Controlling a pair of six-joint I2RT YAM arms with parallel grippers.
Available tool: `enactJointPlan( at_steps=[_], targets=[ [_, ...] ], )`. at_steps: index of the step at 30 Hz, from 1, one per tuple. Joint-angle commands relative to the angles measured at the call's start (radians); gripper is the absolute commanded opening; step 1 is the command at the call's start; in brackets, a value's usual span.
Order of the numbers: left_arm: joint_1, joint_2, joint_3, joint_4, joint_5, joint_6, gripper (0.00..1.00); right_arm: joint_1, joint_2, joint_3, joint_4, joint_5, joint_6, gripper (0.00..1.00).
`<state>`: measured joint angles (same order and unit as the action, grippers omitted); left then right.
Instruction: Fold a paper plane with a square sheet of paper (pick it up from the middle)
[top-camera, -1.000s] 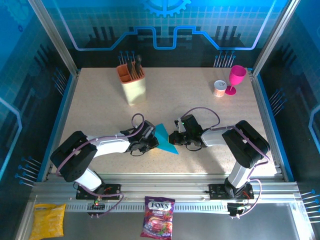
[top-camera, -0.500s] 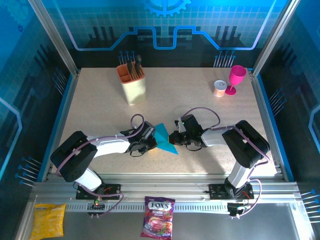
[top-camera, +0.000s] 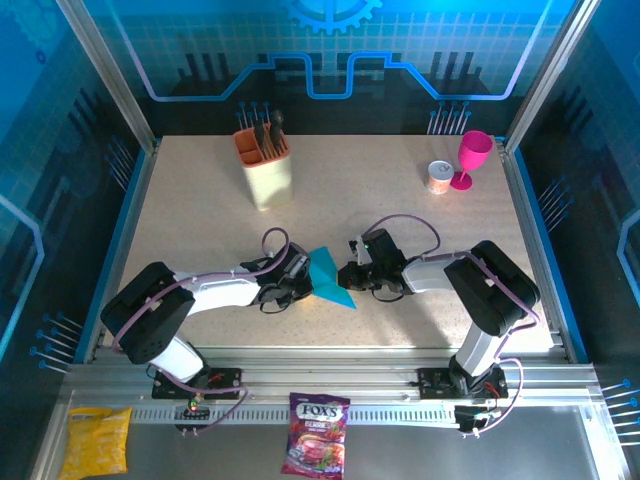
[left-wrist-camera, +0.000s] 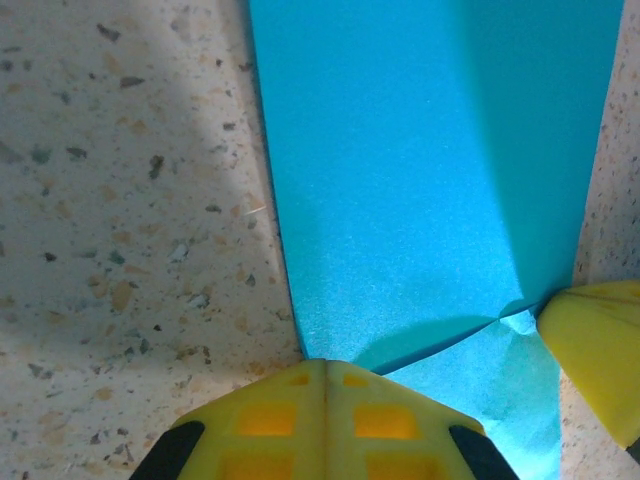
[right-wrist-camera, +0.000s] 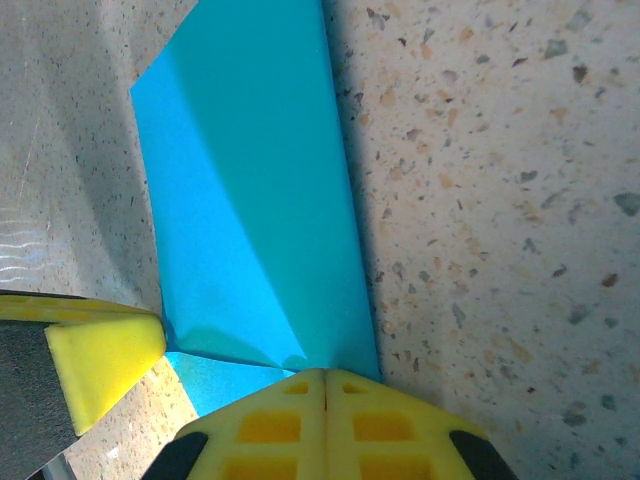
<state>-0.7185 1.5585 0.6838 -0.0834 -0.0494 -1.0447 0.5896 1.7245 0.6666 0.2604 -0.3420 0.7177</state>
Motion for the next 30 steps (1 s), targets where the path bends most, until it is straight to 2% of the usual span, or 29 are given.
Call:
enactJointPlan(
  at_steps=[1, 14, 20, 24, 30],
  targets=[
    [-0.006, -0.023, 0.012, -0.021, -0.014, 0.018, 0.0, -0.009, 0.034, -0.033, -0.081, 0.037, 0.002, 0.0],
    [-0.005, -0.099, -0.002, -0.009, -0.006, 0.021, 0.0, -0.01, 0.018, -0.012, -0.098, 0.017, -0.002, 0.0],
    [-0.006, -0.113, -0.006, -0.012, 0.0, 0.018, 0.0, -0.011, -0.089, 0.057, -0.198, -0.018, -0.055, 0.0],
    [-0.007, -0.122, -0.006, -0.021, -0.001, 0.012, 0.0, -0.007, -0.176, 0.103, -0.298, -0.005, -0.101, 0.12],
    [-0.007, -0.136, -0.003, -0.041, 0.008, -0.017, 0.0, 0.076, -0.227, 0.116, -0.388, 0.092, -0.151, 0.19]
  ],
)
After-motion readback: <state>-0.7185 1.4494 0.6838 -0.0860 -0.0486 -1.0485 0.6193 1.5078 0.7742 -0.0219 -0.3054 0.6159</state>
